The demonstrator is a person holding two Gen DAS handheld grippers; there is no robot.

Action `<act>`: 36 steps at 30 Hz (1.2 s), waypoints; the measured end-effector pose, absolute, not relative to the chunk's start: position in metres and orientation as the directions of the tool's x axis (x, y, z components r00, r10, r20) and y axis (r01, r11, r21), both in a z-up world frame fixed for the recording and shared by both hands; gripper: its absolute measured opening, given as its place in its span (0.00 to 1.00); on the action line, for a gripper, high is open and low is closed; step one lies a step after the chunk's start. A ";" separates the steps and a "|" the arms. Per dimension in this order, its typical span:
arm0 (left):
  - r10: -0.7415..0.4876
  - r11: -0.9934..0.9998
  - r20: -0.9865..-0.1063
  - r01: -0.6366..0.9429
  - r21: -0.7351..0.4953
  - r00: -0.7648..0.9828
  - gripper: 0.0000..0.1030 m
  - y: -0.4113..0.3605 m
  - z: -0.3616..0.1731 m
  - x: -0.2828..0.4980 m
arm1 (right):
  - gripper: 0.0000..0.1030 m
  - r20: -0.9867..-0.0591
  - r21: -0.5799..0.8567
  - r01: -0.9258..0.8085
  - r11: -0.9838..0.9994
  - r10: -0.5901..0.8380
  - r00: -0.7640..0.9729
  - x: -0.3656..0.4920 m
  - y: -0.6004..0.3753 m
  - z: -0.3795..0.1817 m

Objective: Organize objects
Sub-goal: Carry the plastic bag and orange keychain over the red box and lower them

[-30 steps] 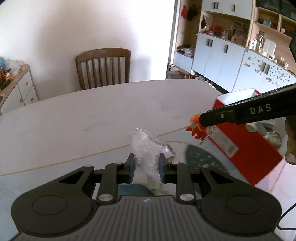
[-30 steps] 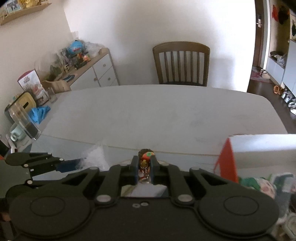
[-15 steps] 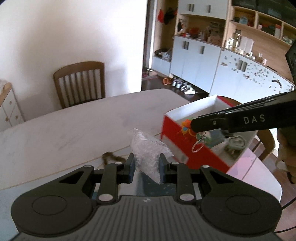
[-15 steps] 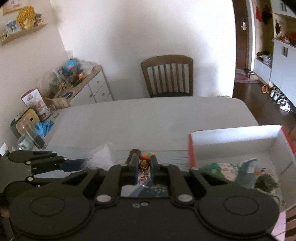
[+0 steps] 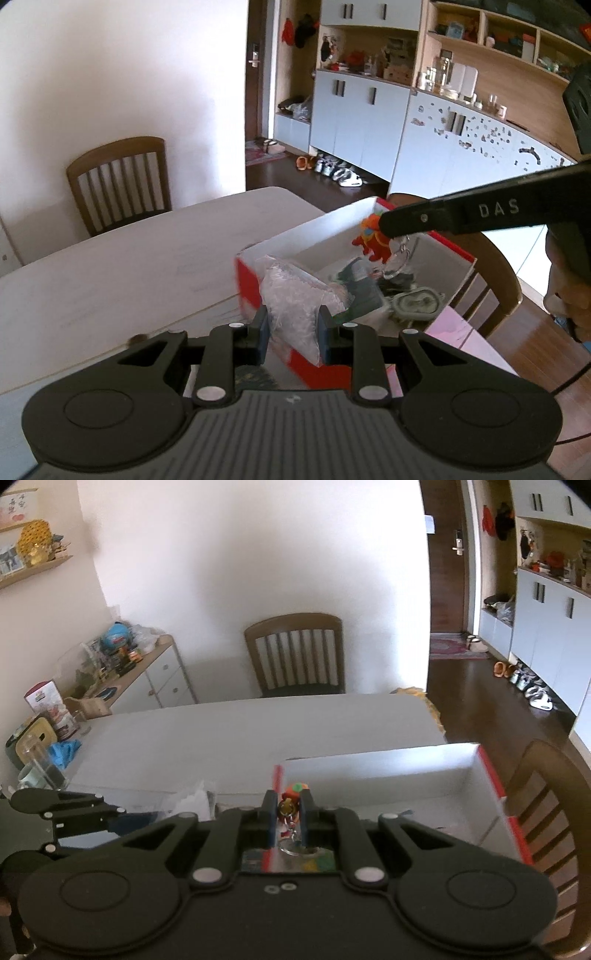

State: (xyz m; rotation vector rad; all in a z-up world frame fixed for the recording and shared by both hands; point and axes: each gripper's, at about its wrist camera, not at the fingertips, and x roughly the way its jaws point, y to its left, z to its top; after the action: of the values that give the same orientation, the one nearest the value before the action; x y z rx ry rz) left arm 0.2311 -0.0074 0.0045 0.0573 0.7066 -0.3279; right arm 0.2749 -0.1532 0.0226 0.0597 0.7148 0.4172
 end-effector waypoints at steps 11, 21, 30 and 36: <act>-0.258 0.947 -0.697 0.319 -0.044 0.669 0.25 -0.082 -0.018 0.266 | 0.10 -0.650 0.204 -0.313 0.927 0.368 0.665 0.308 -0.231 0.000; -0.194 0.957 -0.729 0.289 0.005 0.656 0.25 -0.123 -0.034 0.305 | 0.10 -0.683 0.211 -0.293 0.932 0.356 0.638 0.343 -0.272 -0.029; -0.090 0.961 -0.768 0.258 0.100 0.634 0.25 -0.142 -0.059 0.360 | 0.10 -0.703 0.219 -0.308 0.926 0.369 0.608 0.363 -0.285 -0.056; -0.062 0.962 -0.809 0.252 0.108 0.585 0.25 -0.146 -0.077 0.384 | 0.10 -0.722 0.204 -0.329 0.922 0.368 0.585 0.375 -0.277 -0.068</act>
State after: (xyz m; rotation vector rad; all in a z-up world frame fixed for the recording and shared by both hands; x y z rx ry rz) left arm 0.3837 -0.1460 -0.0771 0.2213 0.9302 -0.1850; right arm 0.3748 -0.2773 -0.0681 0.0499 0.8539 0.4063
